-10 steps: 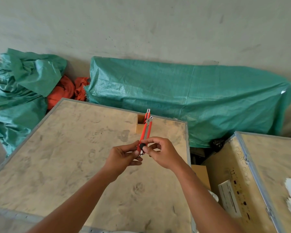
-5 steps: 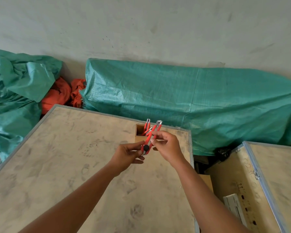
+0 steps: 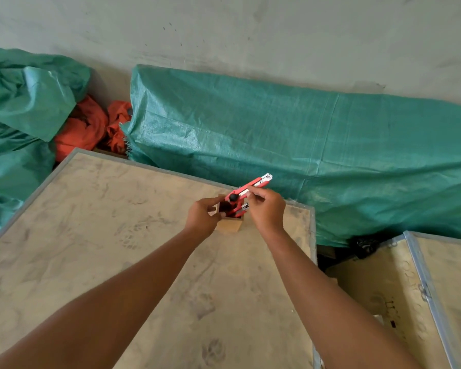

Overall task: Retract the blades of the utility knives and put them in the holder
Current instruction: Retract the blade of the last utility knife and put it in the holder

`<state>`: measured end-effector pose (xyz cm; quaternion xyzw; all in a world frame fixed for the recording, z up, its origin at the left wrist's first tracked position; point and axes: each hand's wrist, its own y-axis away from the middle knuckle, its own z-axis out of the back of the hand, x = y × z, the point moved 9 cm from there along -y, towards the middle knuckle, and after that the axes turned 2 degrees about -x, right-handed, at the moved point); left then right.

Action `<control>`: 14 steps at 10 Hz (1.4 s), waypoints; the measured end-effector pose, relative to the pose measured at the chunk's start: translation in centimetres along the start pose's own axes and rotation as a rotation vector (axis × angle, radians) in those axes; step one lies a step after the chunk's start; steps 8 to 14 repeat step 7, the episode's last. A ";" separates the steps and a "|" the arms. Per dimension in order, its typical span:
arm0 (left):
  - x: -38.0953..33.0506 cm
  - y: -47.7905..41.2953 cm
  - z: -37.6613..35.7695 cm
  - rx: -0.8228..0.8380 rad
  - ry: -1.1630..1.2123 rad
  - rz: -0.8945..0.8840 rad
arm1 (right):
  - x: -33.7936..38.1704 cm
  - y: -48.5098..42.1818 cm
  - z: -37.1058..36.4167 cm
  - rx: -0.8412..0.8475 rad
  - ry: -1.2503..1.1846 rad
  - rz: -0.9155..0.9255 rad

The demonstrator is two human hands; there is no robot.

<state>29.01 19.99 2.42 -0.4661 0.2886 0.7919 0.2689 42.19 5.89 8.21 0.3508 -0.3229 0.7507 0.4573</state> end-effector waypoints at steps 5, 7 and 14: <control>2.5 -1.9 -1.7 0.039 -0.181 0.111 | -2.9 1.8 -6.3 0.279 0.228 0.032; 1.0 -1.2 -1.4 0.041 -0.151 0.051 | -1.7 1.8 -4.6 0.238 0.180 0.053; 1.0 -1.2 -1.4 0.041 -0.151 0.051 | -1.7 1.8 -4.6 0.238 0.180 0.053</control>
